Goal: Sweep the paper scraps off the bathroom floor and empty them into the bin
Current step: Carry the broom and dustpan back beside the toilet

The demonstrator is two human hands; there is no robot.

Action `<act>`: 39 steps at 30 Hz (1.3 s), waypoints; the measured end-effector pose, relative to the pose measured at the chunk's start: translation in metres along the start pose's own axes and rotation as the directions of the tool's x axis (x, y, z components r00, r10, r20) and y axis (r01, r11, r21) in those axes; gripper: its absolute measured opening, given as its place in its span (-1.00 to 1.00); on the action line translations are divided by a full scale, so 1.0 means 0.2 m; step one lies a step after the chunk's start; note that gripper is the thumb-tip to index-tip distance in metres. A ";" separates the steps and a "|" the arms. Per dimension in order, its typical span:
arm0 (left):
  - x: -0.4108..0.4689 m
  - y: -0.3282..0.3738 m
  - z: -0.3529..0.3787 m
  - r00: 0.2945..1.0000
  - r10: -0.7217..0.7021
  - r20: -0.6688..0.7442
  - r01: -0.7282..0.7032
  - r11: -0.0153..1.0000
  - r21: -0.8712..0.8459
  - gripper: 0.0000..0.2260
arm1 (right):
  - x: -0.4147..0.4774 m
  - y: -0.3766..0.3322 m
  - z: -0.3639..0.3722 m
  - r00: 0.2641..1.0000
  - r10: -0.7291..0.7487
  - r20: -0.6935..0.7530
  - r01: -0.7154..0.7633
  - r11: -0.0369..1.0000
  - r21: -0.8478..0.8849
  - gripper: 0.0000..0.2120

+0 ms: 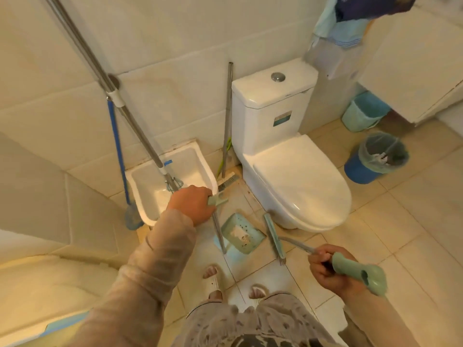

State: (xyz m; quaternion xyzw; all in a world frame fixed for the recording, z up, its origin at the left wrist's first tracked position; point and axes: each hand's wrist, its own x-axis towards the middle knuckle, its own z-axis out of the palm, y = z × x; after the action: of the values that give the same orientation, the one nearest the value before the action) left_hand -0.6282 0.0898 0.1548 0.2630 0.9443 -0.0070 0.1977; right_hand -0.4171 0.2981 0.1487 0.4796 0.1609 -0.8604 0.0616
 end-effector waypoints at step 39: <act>1.15 0.19 -0.51 0.583 0.691 0.428 -0.699 0.157 0.698 -0.68 | 0.27 -0.26 0.52 0.990 0.024 -0.137 0.052 0.850 0.524 -0.77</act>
State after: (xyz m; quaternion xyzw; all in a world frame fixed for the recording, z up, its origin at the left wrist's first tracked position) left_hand -0.8274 0.2481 0.1663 0.7224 0.5941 -0.3519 0.0365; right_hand -0.5426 0.3147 0.1645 0.5355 -0.0732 -0.8366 -0.0895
